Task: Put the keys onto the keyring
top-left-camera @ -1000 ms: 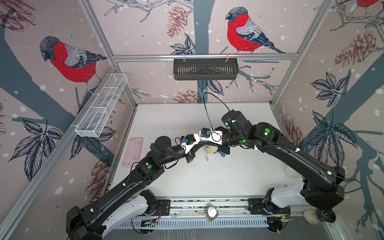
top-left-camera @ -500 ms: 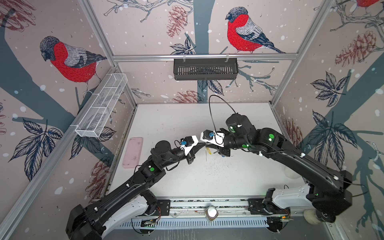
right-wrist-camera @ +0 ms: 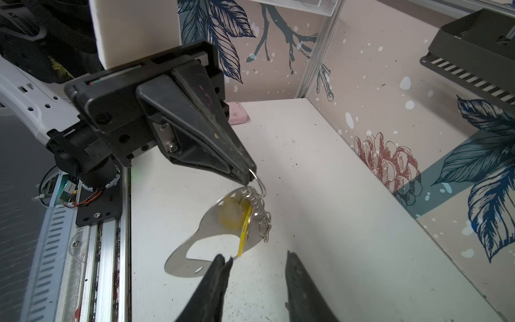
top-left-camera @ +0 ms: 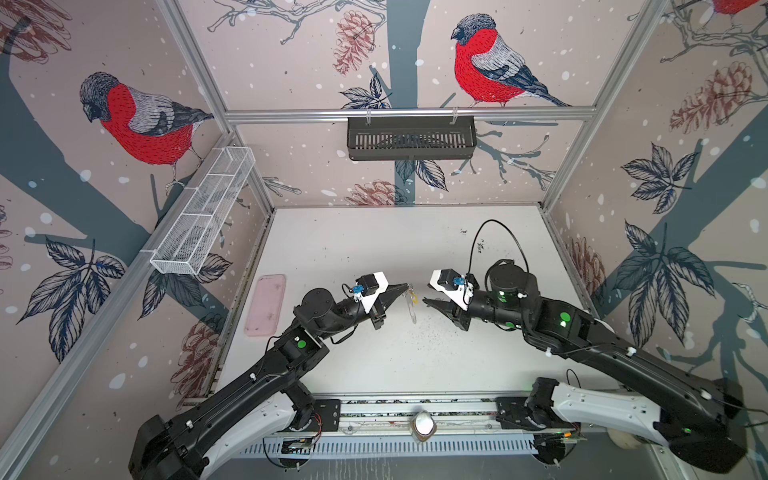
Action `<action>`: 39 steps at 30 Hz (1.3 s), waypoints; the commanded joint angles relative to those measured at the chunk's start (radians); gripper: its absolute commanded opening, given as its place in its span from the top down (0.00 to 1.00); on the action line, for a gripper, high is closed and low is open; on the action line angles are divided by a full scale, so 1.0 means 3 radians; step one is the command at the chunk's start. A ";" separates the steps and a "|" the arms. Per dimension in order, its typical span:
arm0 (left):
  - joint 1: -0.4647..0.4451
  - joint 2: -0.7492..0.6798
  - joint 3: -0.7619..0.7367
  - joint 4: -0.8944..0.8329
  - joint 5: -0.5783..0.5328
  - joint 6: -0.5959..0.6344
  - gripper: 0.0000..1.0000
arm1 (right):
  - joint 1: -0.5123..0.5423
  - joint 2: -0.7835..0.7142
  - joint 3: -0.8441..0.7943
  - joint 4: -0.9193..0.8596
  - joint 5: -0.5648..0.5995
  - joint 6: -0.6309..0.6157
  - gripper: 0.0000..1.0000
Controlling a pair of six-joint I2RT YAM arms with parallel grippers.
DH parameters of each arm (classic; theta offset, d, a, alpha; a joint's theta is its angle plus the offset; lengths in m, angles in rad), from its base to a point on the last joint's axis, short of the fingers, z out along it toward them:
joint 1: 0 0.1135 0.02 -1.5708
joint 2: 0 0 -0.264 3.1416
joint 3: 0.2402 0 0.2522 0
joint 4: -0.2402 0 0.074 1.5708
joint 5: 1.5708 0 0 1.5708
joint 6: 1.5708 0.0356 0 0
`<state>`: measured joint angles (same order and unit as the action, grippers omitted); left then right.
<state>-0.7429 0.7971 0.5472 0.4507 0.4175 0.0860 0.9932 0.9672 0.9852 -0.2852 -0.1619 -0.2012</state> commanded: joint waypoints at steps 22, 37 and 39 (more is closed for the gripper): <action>0.0006 -0.0172 -0.0178 0.0573 0.0257 -0.0209 1.00 | 0.0012 0.0425 0.0014 0.0549 -0.0750 0.0115 0.93; 0.0011 -0.0149 -0.0199 0.0649 0.0326 -0.0236 1.00 | 0.0152 0.0523 0.0132 0.0281 -0.0855 -0.0100 0.98; 0.0015 -0.0151 -0.0215 0.0664 0.0338 -0.0243 1.00 | 0.0170 0.0531 0.0137 0.0284 -0.0853 -0.0108 0.98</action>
<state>-0.7414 0.7517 0.4854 0.5636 0.5232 0.0238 1.0309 1.1206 1.0191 -0.1905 -0.3580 -0.2146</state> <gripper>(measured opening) 0.048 0.064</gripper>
